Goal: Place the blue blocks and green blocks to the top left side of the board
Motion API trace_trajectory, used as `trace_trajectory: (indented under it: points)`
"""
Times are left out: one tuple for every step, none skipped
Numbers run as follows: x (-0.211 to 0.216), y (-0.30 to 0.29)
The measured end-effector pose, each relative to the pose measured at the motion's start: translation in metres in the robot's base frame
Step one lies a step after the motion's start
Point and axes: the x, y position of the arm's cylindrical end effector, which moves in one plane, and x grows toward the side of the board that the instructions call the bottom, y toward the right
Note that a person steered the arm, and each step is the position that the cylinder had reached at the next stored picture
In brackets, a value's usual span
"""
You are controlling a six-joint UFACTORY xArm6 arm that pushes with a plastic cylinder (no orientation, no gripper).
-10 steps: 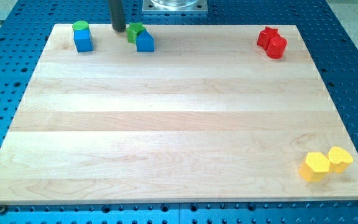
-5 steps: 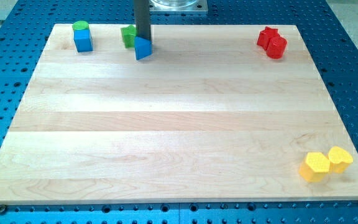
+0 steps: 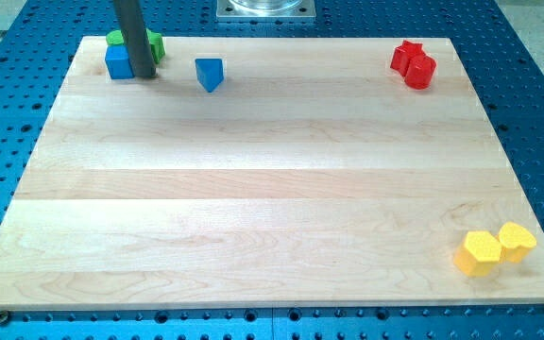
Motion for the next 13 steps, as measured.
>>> trace_trajectory:
  points:
    - [0.043,0.02]
    - [0.072,0.074]
    - [0.08,0.156]
    - [0.062,0.225]
    - [0.023,0.202]
    - [0.017,0.129]
    - [0.005,0.085]
    - [0.005,0.065]
    - [0.005,0.064]
    - [-0.023,0.064]
    - [-0.042,0.08]
    - [-0.044,0.079]
    - [-0.044,0.058]
